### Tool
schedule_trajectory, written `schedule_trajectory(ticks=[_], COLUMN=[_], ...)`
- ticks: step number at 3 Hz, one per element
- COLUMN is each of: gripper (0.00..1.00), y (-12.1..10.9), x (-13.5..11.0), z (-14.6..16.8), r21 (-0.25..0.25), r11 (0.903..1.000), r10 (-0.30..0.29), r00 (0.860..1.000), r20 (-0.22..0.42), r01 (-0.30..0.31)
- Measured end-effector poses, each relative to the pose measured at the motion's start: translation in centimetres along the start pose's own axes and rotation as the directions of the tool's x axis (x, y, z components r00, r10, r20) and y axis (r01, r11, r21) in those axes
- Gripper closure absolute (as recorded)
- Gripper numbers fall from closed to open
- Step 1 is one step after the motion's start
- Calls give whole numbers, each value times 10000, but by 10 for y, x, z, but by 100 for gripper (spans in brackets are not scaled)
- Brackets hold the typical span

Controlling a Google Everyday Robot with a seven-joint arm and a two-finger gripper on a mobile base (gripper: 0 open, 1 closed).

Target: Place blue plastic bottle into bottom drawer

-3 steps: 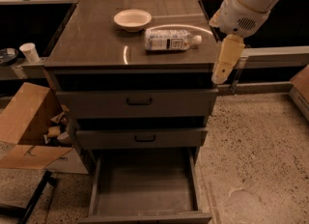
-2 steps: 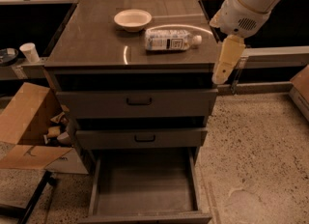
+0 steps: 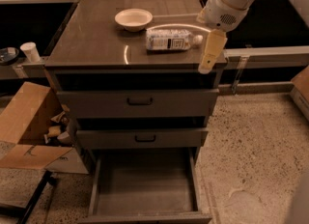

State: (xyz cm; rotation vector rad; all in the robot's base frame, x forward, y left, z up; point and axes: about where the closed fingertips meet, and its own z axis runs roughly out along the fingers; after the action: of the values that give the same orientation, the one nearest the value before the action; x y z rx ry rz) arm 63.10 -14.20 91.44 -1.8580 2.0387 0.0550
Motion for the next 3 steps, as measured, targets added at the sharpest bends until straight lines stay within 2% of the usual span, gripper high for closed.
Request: schedule_trajectory(ticks=[1, 2, 3], gripper=[0, 0, 0], y=[-39, -64, -77], x=[-24, -49, -65], z=[29, 57, 82], r21=[-121, -227, -314], r11=[9994, 9969, 9957], r10=[-325, -723, -816], r00=[9980, 9910, 9849], r20=[551, 1123, 1528], r01=[332, 753, 873])
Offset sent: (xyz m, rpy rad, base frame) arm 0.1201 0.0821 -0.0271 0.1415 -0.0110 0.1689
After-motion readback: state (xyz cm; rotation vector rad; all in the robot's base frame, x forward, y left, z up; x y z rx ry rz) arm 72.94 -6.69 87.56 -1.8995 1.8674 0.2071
